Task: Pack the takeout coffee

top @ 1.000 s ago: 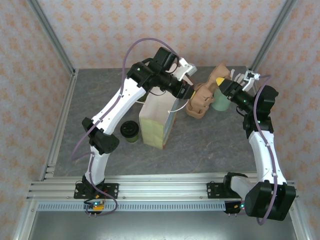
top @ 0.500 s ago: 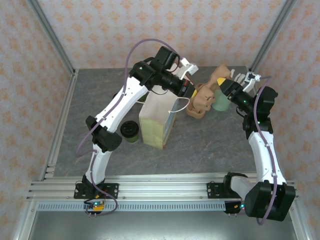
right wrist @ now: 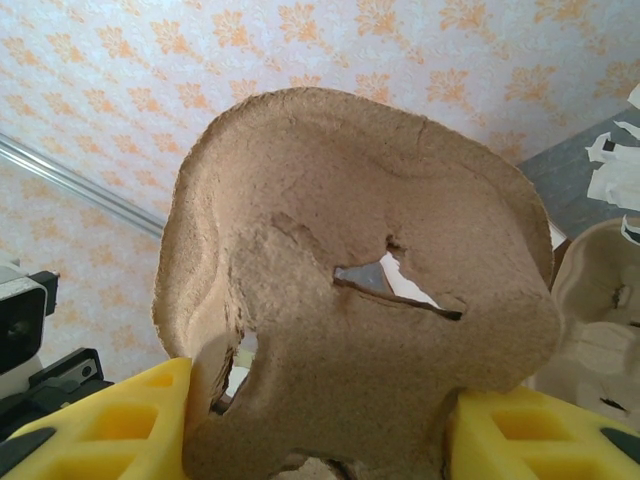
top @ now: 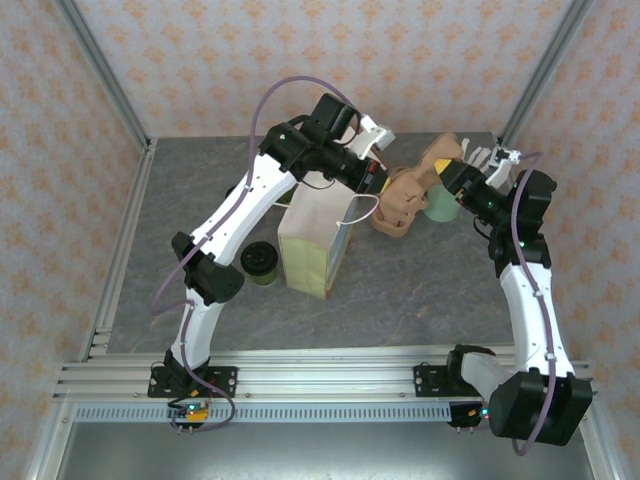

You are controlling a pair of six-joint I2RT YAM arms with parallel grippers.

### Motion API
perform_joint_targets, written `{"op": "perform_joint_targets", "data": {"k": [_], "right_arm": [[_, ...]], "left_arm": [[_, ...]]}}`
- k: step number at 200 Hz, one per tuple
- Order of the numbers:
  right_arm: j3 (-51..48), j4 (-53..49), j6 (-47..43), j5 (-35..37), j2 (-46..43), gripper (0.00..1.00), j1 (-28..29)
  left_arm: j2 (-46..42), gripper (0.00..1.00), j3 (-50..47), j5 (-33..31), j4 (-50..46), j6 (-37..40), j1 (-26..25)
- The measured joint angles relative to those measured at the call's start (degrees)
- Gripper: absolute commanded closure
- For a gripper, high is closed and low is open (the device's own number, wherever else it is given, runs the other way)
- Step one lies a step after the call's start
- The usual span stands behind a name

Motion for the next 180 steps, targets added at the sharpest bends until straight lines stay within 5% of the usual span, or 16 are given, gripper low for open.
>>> {"op": "perform_joint_targets", "data": {"k": [82, 180], "right_arm": [[3.50, -6.99, 0.74, -0.44, 2.89, 0.61, -0.76], [9.53, -17.46, 0.33, 5.14, 6.43, 0.26, 0.11]], "left_arm": [[0.02, 1.00, 0.04, -0.98, 1.79, -0.04, 0.68], [2.03, 1.00, 0.28, -1.03, 4.81, -2.82, 1.25]]}}
